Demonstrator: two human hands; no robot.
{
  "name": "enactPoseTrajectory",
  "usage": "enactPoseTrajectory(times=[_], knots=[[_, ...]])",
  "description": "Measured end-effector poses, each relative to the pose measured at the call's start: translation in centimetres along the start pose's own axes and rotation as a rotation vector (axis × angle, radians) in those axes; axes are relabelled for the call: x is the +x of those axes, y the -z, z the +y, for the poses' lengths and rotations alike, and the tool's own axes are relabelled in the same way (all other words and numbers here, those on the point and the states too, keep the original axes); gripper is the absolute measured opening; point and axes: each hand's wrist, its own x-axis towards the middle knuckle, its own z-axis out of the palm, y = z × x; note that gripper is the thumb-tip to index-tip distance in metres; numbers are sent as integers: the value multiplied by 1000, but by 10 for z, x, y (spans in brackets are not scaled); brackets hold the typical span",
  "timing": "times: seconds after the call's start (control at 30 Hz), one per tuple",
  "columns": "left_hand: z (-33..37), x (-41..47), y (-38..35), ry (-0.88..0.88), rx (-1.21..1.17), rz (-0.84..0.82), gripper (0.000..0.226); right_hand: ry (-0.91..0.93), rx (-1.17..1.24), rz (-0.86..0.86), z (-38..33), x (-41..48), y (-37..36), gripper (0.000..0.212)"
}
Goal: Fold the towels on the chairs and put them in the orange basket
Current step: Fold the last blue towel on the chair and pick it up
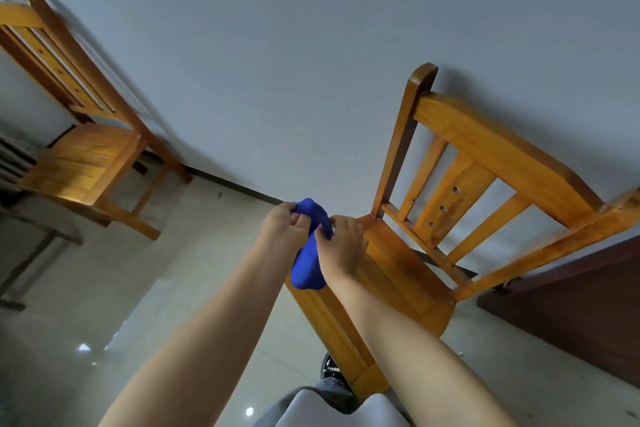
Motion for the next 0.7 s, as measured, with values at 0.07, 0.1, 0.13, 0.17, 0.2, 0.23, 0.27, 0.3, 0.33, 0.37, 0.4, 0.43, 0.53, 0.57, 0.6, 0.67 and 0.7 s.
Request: enactPoseTrajectory(times=[0.07,0.1,0.13,0.17,0.2,0.23,0.27,0.3,0.33,0.37,0.4,0.43,0.53,0.57,0.6,0.67,0.7], knots=[[-1,-2,1,93,-80,7,27,-73,34,0,5,6,0,16],[-2,-2,3,137,-131,7,26,-120,52,6,9,9,2,14],[-4,-2,4,175,-171,4,24,-155,53,20,15,11,4,12],[-8,3,8,213,-200,8,22,-163,27,45,21,13,6,11],[-12,7,10,252,-235,-2,20,-139,-16,82,27,14,9,11],[-18,15,14,292,-258,-18,18,-103,-53,125,33,15,12,10],[-23,22,18,348,-280,-36,17,-75,-75,160,39,16,16,10],[-30,32,23,401,-283,-39,17,-64,-97,174,44,16,20,9],[-38,40,26,454,-267,-37,17,-60,-138,163,50,16,23,9],[-45,49,29,493,-235,-29,16,-57,-194,130,56,15,27,9],[-50,54,31,519,-212,-26,14,-49,-246,84,62,14,30,9],[-56,59,33,529,-198,-26,15,-33,-287,37,68,12,33,10],[-59,76,32,502,-226,17,21,22,-335,-46,81,7,41,9],[-55,80,28,467,-218,25,24,38,-328,-44,83,5,46,9],[-49,83,23,431,-191,22,27,51,-309,-36,85,5,50,11],[-35,84,6,364,-95,-21,32,43,-262,-12,85,7,58,14],[-28,82,-4,337,-46,-54,32,24,-228,11,83,9,63,16]])
